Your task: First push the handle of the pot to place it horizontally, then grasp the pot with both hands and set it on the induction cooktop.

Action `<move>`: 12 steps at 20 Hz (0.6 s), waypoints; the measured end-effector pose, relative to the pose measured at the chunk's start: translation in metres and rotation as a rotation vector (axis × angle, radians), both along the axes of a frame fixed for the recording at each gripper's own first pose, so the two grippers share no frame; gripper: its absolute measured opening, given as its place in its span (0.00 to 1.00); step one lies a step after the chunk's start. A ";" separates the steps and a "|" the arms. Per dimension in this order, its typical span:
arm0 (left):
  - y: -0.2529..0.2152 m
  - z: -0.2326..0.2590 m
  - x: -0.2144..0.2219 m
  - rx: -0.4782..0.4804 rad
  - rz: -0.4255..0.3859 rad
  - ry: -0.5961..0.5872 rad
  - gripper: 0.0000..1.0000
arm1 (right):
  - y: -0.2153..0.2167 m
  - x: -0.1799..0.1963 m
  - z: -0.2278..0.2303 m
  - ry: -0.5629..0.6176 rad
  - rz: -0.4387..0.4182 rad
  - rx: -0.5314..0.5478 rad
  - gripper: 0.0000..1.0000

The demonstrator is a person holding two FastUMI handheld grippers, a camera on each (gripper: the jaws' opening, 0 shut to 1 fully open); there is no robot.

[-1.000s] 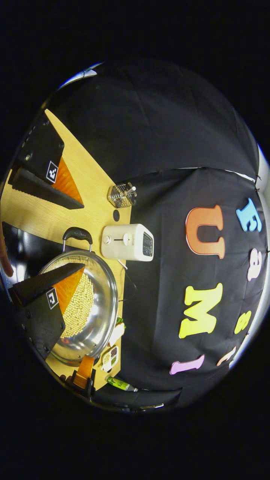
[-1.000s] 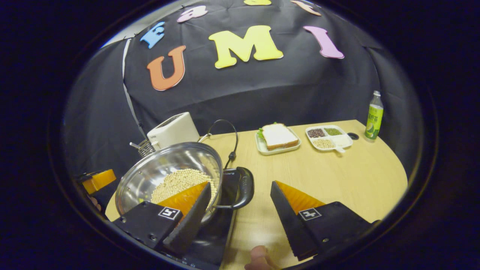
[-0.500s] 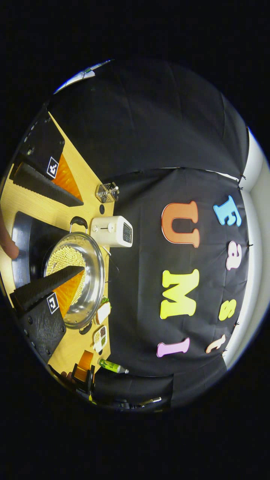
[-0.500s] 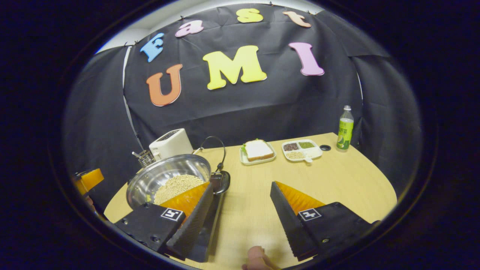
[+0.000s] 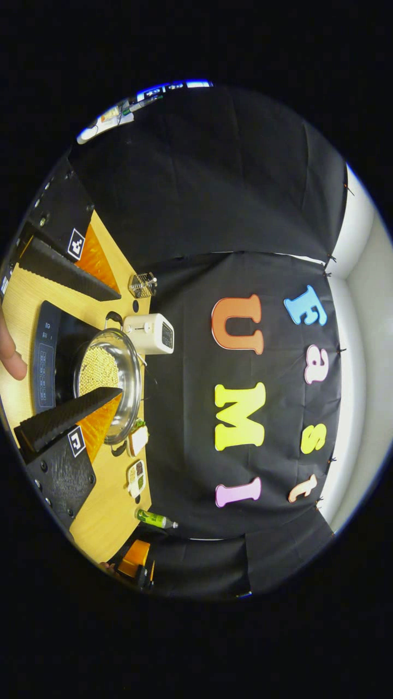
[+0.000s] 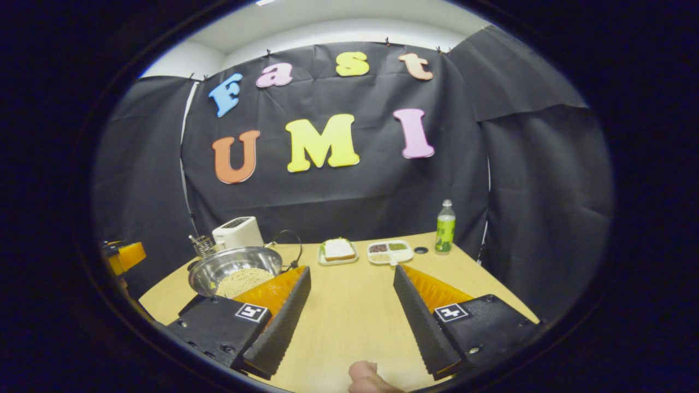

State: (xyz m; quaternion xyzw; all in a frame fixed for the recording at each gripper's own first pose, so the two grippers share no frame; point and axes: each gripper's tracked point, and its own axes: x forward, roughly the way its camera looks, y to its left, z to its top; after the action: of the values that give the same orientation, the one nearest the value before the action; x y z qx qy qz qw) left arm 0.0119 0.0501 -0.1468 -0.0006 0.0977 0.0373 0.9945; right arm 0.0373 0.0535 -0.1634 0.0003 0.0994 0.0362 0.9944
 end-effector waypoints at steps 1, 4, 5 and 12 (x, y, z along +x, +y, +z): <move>-0.008 0.005 -0.008 -0.002 -0.019 -0.009 0.94 | -0.004 -0.010 0.010 -0.017 0.003 -0.006 0.95; -0.020 0.014 -0.027 -0.014 -0.022 -0.050 0.94 | -0.017 -0.040 0.035 -0.071 0.006 -0.018 0.99; -0.025 0.016 -0.033 -0.013 -0.029 -0.058 0.94 | -0.021 -0.050 0.042 -0.088 0.007 -0.022 0.96; -0.028 0.056 -0.068 0.027 -0.002 -0.146 0.94 | -0.054 -0.109 0.097 -0.211 -0.037 -0.041 0.96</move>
State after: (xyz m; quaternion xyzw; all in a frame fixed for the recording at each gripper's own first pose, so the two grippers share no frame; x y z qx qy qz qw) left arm -0.0562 0.0221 -0.0906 0.0103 0.0246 0.0377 0.9989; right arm -0.0717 -0.0001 -0.0668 -0.0219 -0.0053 0.0159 0.9996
